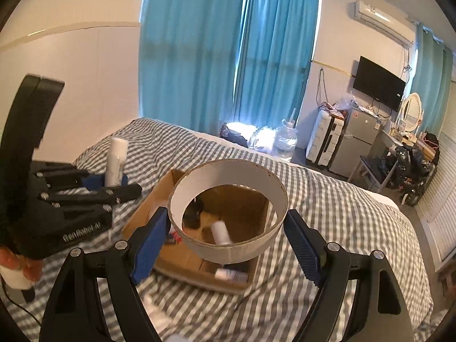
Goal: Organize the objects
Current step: 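Lower the tube into the box with the left tool while the right tool drops the tape roll in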
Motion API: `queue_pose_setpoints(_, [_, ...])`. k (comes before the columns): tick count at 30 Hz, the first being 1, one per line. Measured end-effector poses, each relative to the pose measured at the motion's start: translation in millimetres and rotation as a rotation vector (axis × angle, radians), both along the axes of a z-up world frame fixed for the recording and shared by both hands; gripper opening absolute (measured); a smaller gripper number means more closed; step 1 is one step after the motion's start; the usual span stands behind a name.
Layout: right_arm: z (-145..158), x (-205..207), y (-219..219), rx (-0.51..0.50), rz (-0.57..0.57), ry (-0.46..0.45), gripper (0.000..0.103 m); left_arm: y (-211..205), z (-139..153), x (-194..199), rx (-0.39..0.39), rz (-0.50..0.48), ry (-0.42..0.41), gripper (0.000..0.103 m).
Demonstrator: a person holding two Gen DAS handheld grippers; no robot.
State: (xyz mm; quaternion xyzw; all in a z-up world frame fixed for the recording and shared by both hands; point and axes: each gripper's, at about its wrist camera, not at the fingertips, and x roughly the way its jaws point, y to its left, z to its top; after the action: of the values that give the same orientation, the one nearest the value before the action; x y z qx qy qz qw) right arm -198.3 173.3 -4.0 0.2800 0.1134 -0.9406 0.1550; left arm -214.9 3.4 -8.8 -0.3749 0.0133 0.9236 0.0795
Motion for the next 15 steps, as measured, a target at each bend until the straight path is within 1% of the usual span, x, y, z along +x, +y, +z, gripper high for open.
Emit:
queue_pose_setpoints(4, [-8,-41,-2,-0.026,-0.011,-0.018,0.081,8,-17,-33,0.013,-0.004,-0.037,0.022])
queue_pose_setpoints(8, [-26,-78,-2,-0.066,-0.022,-0.06,0.081,23,-46,-61,0.009,-0.038,-0.08,0.022])
queue_pose_setpoints(11, [-47,-103,-1,-0.07,-0.038,-0.095,0.081,29,-68,-68,0.003,-0.067,-0.107,0.022])
queue_pose_setpoints(15, [-75,-118,7,-0.083,-0.055,-0.135,0.081,32,-85,-74,0.009,-0.085,-0.118,0.022])
